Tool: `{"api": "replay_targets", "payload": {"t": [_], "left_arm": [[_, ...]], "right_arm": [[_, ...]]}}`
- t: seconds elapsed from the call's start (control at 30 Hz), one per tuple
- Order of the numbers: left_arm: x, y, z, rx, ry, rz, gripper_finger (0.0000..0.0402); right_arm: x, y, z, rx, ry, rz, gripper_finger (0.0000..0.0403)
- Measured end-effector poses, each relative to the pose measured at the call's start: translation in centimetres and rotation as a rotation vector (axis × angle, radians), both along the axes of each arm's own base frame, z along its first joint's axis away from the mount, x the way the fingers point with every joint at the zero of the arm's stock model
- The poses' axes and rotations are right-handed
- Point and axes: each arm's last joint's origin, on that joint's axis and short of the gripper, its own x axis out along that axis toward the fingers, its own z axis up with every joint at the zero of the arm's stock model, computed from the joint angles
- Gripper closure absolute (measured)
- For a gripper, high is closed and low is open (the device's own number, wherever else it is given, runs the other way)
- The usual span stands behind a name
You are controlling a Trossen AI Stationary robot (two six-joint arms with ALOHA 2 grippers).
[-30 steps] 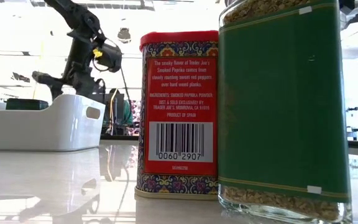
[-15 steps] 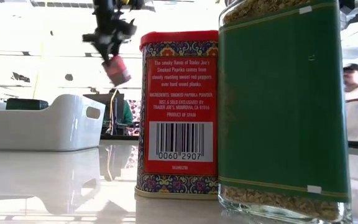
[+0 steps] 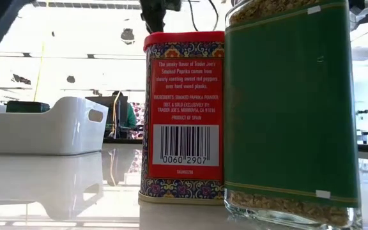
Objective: Sort spices by type
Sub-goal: Put the red seasoning can into the transparent bin
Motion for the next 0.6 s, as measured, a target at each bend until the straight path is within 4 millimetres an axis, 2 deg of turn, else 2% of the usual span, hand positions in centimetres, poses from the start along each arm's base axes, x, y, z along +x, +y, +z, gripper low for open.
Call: {"api": "replay_targets", "payload": {"t": [0.17,0.3,0.6], "left_arm": [[2.8,0.8,-4.6,-0.041,0.184,-0.085,0.0187],[4.8,1.6,-7.8,-0.078,0.261,-0.109,0.0187],[7.1,2.6,-12.9,-0.147,0.371,-0.119,0.0187]], "right_arm": [[0.0,0.0,0.0,-0.011,0.010,0.013,0.0046],[0.0,0.0,0.0,-0.010,0.010,0.015,0.0046],[0.0,0.0,0.0,-0.005,0.008,0.015,0.0046]]}}
